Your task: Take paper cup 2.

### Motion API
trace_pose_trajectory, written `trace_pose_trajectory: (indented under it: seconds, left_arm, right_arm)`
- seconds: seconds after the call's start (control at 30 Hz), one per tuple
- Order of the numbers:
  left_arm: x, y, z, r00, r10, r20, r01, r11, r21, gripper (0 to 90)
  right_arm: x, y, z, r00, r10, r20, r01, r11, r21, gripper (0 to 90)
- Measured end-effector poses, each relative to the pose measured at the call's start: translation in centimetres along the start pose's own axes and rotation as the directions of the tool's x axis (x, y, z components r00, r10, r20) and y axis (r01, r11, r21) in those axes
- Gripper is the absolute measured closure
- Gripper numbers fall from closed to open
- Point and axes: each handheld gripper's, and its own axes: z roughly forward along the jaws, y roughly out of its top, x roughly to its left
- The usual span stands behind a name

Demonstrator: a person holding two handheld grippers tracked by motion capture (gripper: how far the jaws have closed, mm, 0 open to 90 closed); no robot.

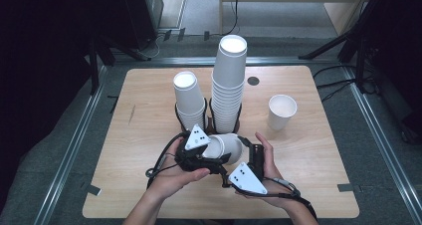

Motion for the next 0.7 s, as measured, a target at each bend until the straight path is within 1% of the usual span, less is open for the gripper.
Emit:
trace_pose_trajectory:
  seconds: [0.07, 0.17, 0.2, 0.23, 0.3, 0.37, 0.43, 0.57, 0.63, 0.7]
  left_arm:
    - [0.1, -0.1, 0.0, 0.9999, -0.007, 0.008, 0.007, 1.0000, -0.003, 23.3]
    - [0.1, -0.2, 0.0, 1.0000, -0.001, 0.009, 0.001, 1.0000, -0.004, 23.3]
    - [0.1, -0.3, 0.1, 1.0000, 0.002, 0.007, -0.002, 1.0000, -0.006, 23.4]
    - [0.0, -0.3, 0.1, 1.0000, 0.005, -0.005, -0.005, 0.9999, -0.008, 23.5]
    - [-0.1, -0.3, 0.1, 0.9998, 0.012, -0.016, -0.013, 0.9998, -0.014, 23.5]
    - [-0.2, -0.3, 0.2, 0.9997, 0.019, -0.017, -0.019, 0.9997, -0.014, 23.6]
    - [-0.3, -0.4, 0.4, 0.9993, 0.022, -0.030, -0.023, 0.9995, -0.022, 23.6]
    - [-0.3, -0.7, 0.7, 0.9990, 0.026, -0.036, -0.028, 0.9987, -0.043, 23.6]
    - [-0.3, -0.8, 0.8, 0.9984, 0.035, -0.043, -0.038, 0.9974, -0.061, 23.6]
    - [-0.4, -1.0, 0.9, 0.9984, 0.027, -0.049, -0.031, 0.9964, -0.079, 23.6]
  right_arm:
    - [-0.1, 0.1, -0.3, 1.0000, -0.004, -0.005, 0.004, 1.000, -0.004, 0.0]
    - [-0.4, 0.2, -1.0, 0.9999, -0.012, -0.011, 0.012, 1.000, -0.002, 0.0]
    - [-0.5, 0.2, -1.2, 0.9998, -0.015, -0.012, 0.015, 1.000, -0.002, 0.0]
    - [-0.6, 0.2, -1.5, 0.9997, -0.019, -0.015, 0.019, 1.000, 0.001, 0.0]
    - [-0.7, 0.1, -2.1, 0.9995, -0.023, -0.020, 0.023, 1.000, 0.009, 0.0]
    - [-0.9, -0.1, -2.6, 0.9994, -0.027, -0.021, 0.027, 1.000, 0.012, 0.0]
    - [-1.1, -0.2, -3.1, 0.9996, -0.024, -0.018, 0.024, 1.000, 0.017, 0.0]
    - [-1.7, -0.4, -3.9, 0.9999, -0.015, -0.005, 0.015, 1.000, 0.026, 0.0]
    - [-2.0, -0.5, -4.3, 1.0000, -0.006, 0.003, 0.006, 1.000, 0.026, 0.0]
    - [-2.2, -0.7, -4.6, 0.9999, 0.002, 0.011, -0.002, 1.000, 0.030, 0.0]
